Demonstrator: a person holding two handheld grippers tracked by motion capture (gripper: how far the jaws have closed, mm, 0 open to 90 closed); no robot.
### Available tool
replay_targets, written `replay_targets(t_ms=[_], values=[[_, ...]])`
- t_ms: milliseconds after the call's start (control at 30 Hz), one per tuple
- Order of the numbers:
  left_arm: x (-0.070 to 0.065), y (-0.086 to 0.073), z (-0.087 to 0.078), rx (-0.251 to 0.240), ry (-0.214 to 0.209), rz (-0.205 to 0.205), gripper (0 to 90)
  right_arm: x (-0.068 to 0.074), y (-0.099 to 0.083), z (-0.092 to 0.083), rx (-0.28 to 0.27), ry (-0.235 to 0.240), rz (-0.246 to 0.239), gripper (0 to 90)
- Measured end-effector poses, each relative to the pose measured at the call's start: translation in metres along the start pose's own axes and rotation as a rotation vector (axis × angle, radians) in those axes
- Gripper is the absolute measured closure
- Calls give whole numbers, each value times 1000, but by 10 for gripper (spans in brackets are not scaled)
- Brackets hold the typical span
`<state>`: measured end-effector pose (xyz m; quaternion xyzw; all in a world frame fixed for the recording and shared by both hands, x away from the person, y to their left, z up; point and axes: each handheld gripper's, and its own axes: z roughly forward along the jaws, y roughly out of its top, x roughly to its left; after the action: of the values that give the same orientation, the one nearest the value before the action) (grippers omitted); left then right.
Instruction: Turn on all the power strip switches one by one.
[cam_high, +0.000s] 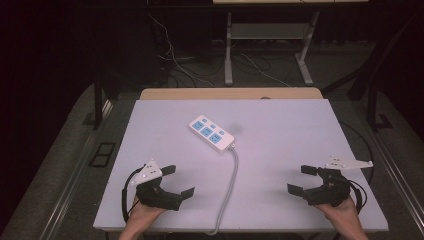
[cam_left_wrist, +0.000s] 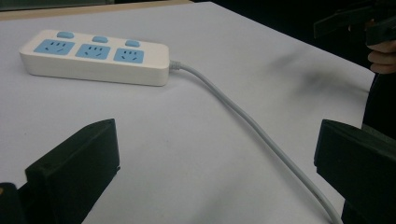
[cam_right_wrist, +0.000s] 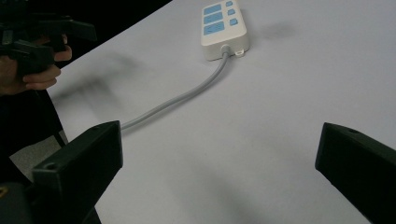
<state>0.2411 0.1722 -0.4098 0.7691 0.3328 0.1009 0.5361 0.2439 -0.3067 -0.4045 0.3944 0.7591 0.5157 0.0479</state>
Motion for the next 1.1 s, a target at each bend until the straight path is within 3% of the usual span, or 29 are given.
replay_targets(t_ms=[633,1100], values=[[-2,-1,2,23,4,-6,0,2,-4,3,23,15,2,5],[-6,5,9,80,-1,3,0,2,-5,4,39,11,-1,5]])
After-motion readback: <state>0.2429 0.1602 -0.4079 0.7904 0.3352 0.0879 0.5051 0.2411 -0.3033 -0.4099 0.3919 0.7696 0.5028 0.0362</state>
